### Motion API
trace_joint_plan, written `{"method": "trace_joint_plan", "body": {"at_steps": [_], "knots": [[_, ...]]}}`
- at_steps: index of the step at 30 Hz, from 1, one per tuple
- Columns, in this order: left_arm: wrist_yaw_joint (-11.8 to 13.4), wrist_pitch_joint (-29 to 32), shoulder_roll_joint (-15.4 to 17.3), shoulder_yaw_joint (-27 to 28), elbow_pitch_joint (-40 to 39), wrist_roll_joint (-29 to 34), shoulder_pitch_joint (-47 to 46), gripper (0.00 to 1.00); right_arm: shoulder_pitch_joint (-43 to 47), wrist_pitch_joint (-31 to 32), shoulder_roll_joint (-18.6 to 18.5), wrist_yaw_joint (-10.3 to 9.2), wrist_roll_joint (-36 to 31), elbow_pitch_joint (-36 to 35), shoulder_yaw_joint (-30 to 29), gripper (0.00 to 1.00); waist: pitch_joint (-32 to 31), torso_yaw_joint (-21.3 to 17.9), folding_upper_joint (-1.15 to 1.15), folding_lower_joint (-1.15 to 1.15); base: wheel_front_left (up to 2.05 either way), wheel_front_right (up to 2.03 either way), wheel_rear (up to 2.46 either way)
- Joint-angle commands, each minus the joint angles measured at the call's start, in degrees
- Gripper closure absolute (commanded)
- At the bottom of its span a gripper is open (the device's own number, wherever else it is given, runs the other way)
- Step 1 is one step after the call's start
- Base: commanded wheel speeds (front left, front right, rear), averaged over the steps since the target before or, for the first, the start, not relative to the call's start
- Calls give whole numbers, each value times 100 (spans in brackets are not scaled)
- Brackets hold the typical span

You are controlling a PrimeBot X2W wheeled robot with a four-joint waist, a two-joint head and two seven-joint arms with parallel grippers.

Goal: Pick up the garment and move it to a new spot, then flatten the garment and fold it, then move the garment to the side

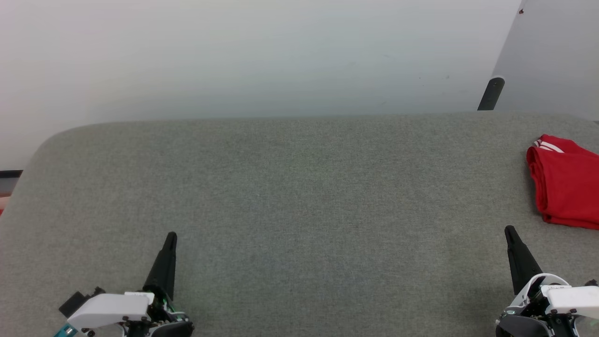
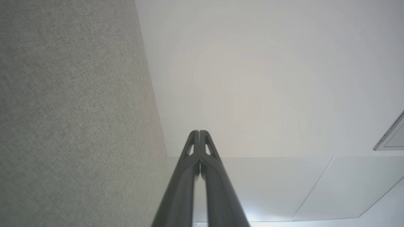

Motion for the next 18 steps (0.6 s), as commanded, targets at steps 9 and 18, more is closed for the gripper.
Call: {"method": "trace_joint_plan", "body": {"at_steps": [9,18], "knots": [[-2,10,-1,12,-2,-15,-53,100,-17,7,17,-2,26,-14,19,100,0,0,0,0,0,0,0],[-2,10,-1,13,-2,-16,-53,100,-17,6,17,-2,26,-14,19,100,0,0,0,0,0,0,0]]}}
